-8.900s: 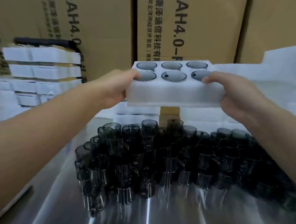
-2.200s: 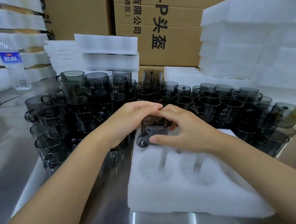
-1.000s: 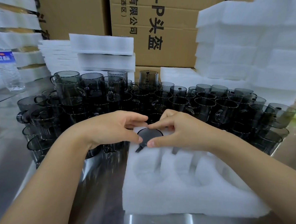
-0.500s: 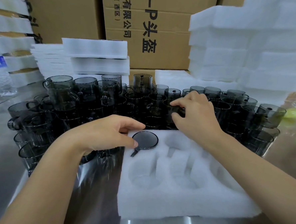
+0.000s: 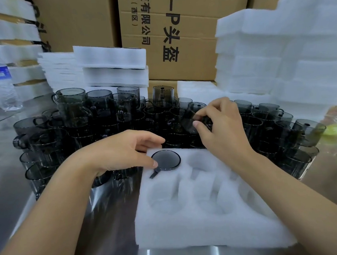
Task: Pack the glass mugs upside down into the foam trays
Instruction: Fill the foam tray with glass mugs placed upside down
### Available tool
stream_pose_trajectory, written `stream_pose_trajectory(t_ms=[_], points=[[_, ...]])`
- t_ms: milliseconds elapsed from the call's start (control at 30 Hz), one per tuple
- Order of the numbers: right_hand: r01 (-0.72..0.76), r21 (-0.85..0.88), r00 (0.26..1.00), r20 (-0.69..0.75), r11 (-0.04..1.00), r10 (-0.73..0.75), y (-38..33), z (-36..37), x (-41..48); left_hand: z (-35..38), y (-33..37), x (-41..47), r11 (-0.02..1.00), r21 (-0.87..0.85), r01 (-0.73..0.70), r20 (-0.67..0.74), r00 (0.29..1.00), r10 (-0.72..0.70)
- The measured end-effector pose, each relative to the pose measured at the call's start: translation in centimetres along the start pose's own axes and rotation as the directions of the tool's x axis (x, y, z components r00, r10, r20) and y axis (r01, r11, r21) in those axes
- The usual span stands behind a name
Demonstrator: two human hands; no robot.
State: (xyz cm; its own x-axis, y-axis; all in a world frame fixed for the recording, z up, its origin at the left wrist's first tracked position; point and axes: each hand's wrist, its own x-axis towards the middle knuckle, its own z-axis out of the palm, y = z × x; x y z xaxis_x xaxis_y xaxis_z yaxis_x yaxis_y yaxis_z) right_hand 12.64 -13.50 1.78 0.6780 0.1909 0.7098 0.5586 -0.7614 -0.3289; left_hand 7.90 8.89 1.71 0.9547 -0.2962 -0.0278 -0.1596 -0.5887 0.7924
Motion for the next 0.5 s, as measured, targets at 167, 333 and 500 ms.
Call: stream_pose_trajectory(t_ms=[167,333,500], points=[[0.137,0.216,0.989,-0.087,0.967,-0.12,-0.9,-0.3,-0.4,0.7,0.6,0.4,0.98,-0.12,-0.159,-0.182,0.974,0.136],[0.194,0.334,0.981,-0.058,0.922,-0.185,-1.6,-0.2,-0.8,2.5,1.5,1.1,0.919,-0.188,-0.346,-0.365,0.894,0.262],[0.208,0.325,0.978,-0.088,0.923,-0.19,-2.1,-0.1,-1.1,3.5,1.6,1.3,0.872,-0.232,-0.43,-0.379,0.866,0.326]])
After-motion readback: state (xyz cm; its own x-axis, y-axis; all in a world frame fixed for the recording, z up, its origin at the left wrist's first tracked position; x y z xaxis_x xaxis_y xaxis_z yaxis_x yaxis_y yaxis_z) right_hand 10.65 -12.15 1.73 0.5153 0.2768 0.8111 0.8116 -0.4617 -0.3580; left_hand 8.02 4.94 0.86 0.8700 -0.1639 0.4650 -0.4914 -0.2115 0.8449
